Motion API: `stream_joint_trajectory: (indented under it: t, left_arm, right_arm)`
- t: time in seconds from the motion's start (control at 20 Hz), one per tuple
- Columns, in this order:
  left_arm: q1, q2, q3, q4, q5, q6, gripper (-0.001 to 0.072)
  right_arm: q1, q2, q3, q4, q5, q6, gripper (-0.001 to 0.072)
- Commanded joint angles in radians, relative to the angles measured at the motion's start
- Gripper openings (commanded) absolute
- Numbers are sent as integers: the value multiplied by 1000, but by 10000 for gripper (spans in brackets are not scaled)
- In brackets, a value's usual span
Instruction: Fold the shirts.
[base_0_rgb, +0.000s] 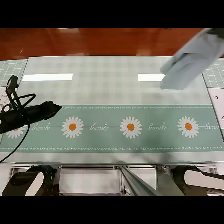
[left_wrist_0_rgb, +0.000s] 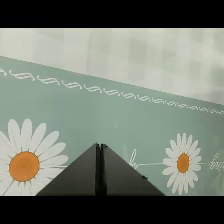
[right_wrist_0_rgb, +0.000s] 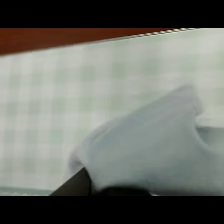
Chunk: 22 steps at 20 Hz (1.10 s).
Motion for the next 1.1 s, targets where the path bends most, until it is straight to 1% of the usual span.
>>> stream_joint_trajectory:
  t: [0.0,0.1,0.3,0.4,0.5,0.65,0.75,0.85,1.05]
  left_arm:
    - [0,0,0,0,18,1,18]
    - [2,0,0,0,63,0,18]
    - [6,0,5,0,158,0,18]
    - [6,0,5,0,200,0,18]
    - [6,0,5,0,230,0,18]
    - [6,-1,4,0,271,1,18]
    - [6,-1,4,0,295,1,18]
    - [6,-1,4,1,320,1,18]
    - [6,-22,4,1,369,2,18]
  right_arm:
    - [-302,24,10,179,77,18,26]
    - [-443,24,10,212,126,38,26]
    - [-644,25,-48,213,315,30,27]
    - [-720,74,-151,190,314,21,26]
    - [-786,151,-314,71,315,-2,27]
    - [-908,309,-651,-128,317,-5,27]
    - [-990,400,-839,-214,320,6,27]
    - [-1036,473,-965,-267,321,6,27]
    - [-1038,565,-1065,-515,322,6,28]
